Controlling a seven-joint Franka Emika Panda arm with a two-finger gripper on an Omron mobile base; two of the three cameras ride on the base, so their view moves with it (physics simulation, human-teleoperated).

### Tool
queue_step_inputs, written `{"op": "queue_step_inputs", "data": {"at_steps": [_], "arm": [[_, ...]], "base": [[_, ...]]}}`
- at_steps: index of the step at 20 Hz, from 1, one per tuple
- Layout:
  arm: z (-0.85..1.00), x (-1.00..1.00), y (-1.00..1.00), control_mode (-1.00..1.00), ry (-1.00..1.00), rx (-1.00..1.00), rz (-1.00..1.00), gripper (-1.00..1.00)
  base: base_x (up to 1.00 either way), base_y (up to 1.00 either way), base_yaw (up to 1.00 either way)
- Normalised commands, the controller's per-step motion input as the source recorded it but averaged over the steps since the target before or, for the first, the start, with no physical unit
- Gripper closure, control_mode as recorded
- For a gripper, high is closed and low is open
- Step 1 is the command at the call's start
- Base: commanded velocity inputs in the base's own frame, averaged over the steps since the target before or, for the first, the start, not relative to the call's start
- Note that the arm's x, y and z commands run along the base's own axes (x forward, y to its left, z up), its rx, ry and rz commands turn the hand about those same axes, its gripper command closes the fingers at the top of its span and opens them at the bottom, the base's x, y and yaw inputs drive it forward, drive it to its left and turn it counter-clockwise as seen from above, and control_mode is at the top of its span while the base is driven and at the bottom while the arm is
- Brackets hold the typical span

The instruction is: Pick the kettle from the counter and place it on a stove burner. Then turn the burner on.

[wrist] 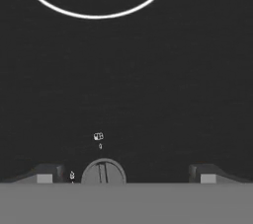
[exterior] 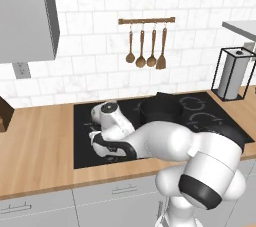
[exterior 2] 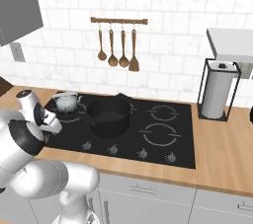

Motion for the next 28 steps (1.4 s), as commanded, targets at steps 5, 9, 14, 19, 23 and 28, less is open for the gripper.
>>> {"op": "queue_step_inputs", "data": {"at_steps": [5, 9, 14, 19, 23, 28], "arm": [[-0.21, -0.12, 0.1, -1.0, 0.01, 0.0, 0.01, -1.0], [-0.16, -0.21, 0.28, -1.0, 0.06, 0.01, 0.03, -1.0], [-0.09, -0.02, 0.19, -1.0, 0.01, 0.0, 0.02, -1.0], [0.0, 0.12, 0.0, -1.0, 0.0, 0.0, 0.0, -1.0], [-0.04, 0.12, -0.01, -1.0, 0.0, 0.0, 0.0, -1.0], [-0.11, 0.0, 0.0, -1.0, 0.0, 0.0, 0.0, -1.0]], "base": [[0.0, 0.0, 0.0], [0.0, 0.0, 0.0], [0.0, 0.0, 0.0], [0.0, 0.0, 0.0], [0.0, 0.0, 0.0], [0.0, 0.0, 0.0]]}}
